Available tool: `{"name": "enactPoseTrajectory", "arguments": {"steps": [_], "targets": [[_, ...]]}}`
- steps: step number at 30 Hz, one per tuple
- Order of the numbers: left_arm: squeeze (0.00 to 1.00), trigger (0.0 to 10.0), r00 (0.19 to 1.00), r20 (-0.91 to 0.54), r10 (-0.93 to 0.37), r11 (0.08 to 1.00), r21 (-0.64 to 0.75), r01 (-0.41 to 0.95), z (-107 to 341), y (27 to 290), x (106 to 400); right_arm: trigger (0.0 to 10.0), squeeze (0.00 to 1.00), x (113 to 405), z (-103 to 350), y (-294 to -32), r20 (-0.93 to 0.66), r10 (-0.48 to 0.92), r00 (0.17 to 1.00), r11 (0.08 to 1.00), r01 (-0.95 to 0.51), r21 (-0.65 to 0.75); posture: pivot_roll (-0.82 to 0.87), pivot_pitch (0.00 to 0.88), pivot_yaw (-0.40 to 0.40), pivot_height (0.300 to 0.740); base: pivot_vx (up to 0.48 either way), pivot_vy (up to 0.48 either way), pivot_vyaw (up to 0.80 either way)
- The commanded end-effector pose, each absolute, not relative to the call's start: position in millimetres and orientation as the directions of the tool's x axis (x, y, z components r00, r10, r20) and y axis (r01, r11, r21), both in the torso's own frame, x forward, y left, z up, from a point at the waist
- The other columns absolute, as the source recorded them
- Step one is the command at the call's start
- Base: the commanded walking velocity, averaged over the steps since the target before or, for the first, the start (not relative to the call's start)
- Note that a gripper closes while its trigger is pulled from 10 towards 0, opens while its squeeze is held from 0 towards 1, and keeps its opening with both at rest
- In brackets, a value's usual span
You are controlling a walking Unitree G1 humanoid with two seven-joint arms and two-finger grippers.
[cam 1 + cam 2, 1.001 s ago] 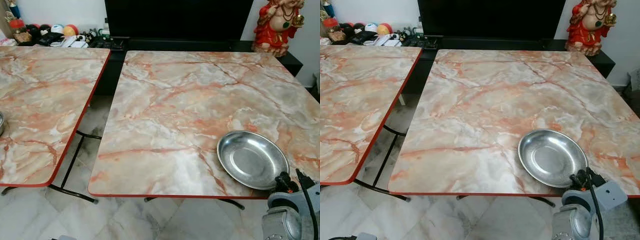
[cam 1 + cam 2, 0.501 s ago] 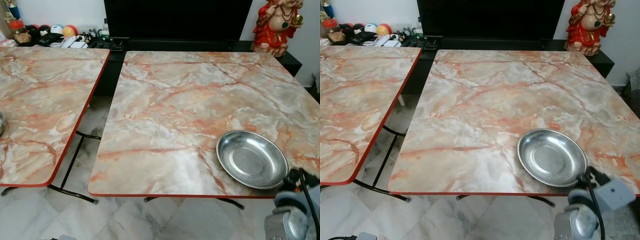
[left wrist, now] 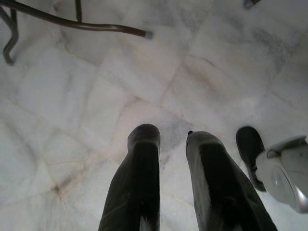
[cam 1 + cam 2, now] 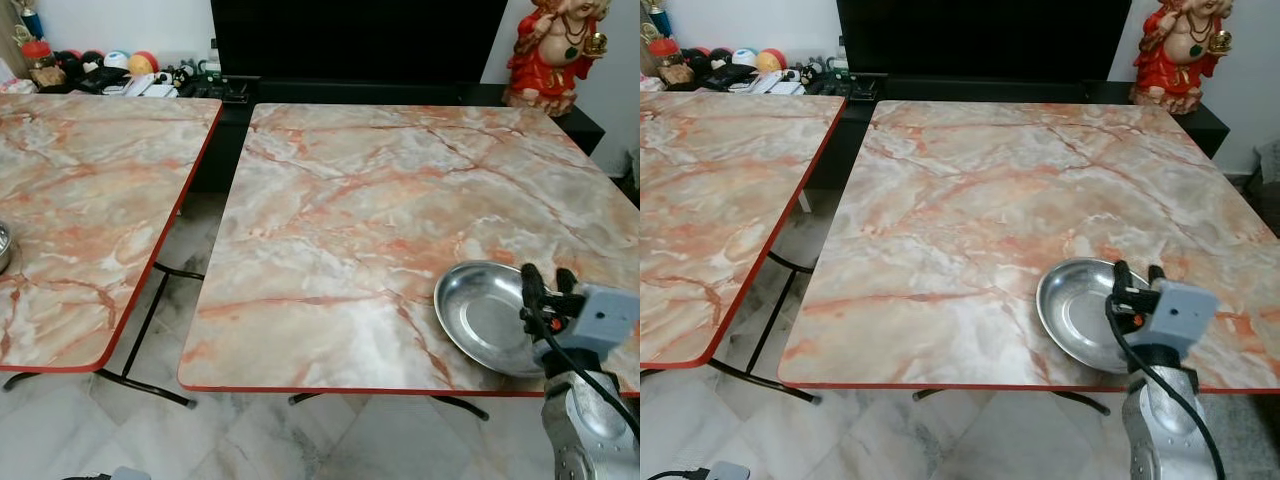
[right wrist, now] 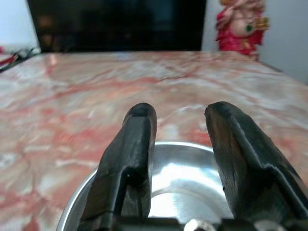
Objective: Setting the table
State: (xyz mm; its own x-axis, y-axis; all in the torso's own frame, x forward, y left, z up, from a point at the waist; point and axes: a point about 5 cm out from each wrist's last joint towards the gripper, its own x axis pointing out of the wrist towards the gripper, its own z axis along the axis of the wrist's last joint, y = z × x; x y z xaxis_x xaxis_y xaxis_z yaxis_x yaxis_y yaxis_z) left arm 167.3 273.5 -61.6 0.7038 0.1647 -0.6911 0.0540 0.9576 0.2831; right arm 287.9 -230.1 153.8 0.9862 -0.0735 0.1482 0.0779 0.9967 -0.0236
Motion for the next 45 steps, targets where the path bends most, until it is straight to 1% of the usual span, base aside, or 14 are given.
{"name": "enactPoseTrajectory", "arguments": {"steps": [1, 4, 7, 14, 16, 18, 21, 24, 26, 29, 35, 39, 42, 45], "targets": [[0.0, 10.0, 0.679, -0.706, 0.204, 0.961, 0.276, -0.002, -64, 280, 159, 10.0, 0.0, 291, 139, -222, 0.089, -0.03, 0.996, 0.998, 0.034, -0.048, -0.04, 0.097, -0.016, 0.74, 0.0, 0.0, 0.0], [0.0, 10.0, 0.674, -0.707, 0.215, 0.969, 0.241, -0.057, -64, 281, 159, 10.0, 0.0, 293, 133, -206, 0.08, 0.054, 0.995, 0.996, -0.048, -0.073, -0.03, 0.093, -0.016, 0.74, 0.0, 0.0, 0.0], [0.0, 10.0, 0.662, -0.719, 0.214, 0.973, 0.217, -0.078, -66, 281, 156, 10.0, 0.0, 290, 128, -197, 0.072, 0.097, 0.993, 0.994, -0.093, -0.058, -0.02, 0.086, -0.013, 0.74, 0.0, 0.0, 0.0], [0.0, 10.0, 0.649, -0.728, 0.222, 0.975, 0.183, -0.127, -67, 284, 152, 10.0, 0.0, 283, 124, -197, 0.081, 0.103, 0.991, 0.993, -0.099, -0.056, -0.03, 0.078, -0.004, 0.74, 0.0, 0.0, 0.0], [0.0, 10.0, 0.646, -0.733, 0.215, 0.976, 0.184, -0.116, -67, 283, 152, 10.0, 0.0, 280, 124, -202, 0.103, 0.062, 0.993, 0.997, -0.057, -0.053, -0.04, 0.071, 0.0, 0.74, 0.0, 0.0, 0.4], [0.0, 10.0, 0.646, -0.733, 0.213, 0.977, 0.182, -0.115, -67, 283, 152, 10.0, 0.0, 280, 123, -203, 0.108, 0.05, 0.993, 0.998, -0.046, -0.038, -0.04, 0.065, 0.001, 0.74, 0.0, 0.0, 0.8], [0.0, 10.0, 0.654, -0.732, 0.193, 0.981, 0.164, -0.106, -67, 278, 158, 10.0, 0.0, 280, 124, -193, 0.118, 0.09, 0.989, 0.996, -0.093, 0.016, -0.05, 0.058, 0.009, 0.74, 0.0, 0.0, 0.27], [0.0, 10.0, 0.657, -0.73, 0.186, 0.982, 0.167, -0.092, -67, 277, 160, 10.0, 0.0, 281, 123, -191, 0.12, 0.096, 0.988, 0.995, -0.1, 0.029, -0.05, 0.055, 0.011, 0.74, 0.0, 0.0, 0.0], [0.0, 10.0, 0.659, -0.73, 0.184, 0.982, 0.164, -0.093, -66, 276, 162, 10.0, 0.0, 282, 121, -190, 0.115, 0.064, 0.991, 0.996, -0.07, 0.049, -0.05, 0.048, 0.011, 0.74, 0.0, 0.0, 0.0], [0.0, 10.0, 0.661, -0.729, 0.18, 0.983, 0.159, -0.092, -66, 275, 163, 10.0, 0.0, 282, 120, -186, 0.119, 0.071, 0.99, 0.995, -0.079, 0.06, -0.05, 0.041, 0.017, 0.74, 0.0, 0.0, 0.0], [0.0, 10.0, 0.65, -0.74, 0.173, 0.983, 0.17, -0.068, -67, 275, 162, 10.0, 0.0, 280, 118, -182, 0.115, 0.092, 0.989, 0.994, -0.098, 0.051, -0.06, 0.026, 0.02, 0.74, 0.0, 0.444, 0.0], [0.0, 10.0, 0.643, -0.745, 0.177, 0.981, 0.182, -0.059, -67, 275, 161, 10.0, 0.0, 281, 118, -184, 0.118, 0.065, 0.991, 0.992, -0.077, 0.1, -0.06, 0.018, 0.023, 0.74, 0.0, 0.48, 0.0], [0.0, 10.0, 0.645, -0.744, 0.174, 0.982, 0.181, -0.056, -67, 275, 161, 10.0, 0.0, 281, 119, -181, 0.125, 0.088, 0.988, 0.993, -0.096, 0.064, -0.06, 0.012, 0.024, 0.74, 0.0, 0.48, 0.0], [0.0, 10.0, 0.644, -0.745, 0.174, 0.982, 0.182, -0.055, -67, 275, 161, 10.0, 0.0, 281, 117, -179, 0.119, 0.087, 0.989, 0.992, -0.097, 0.076, -0.05, 0.004, 0.024, 0.74, 0.0, 0.48, 0.0]]}}
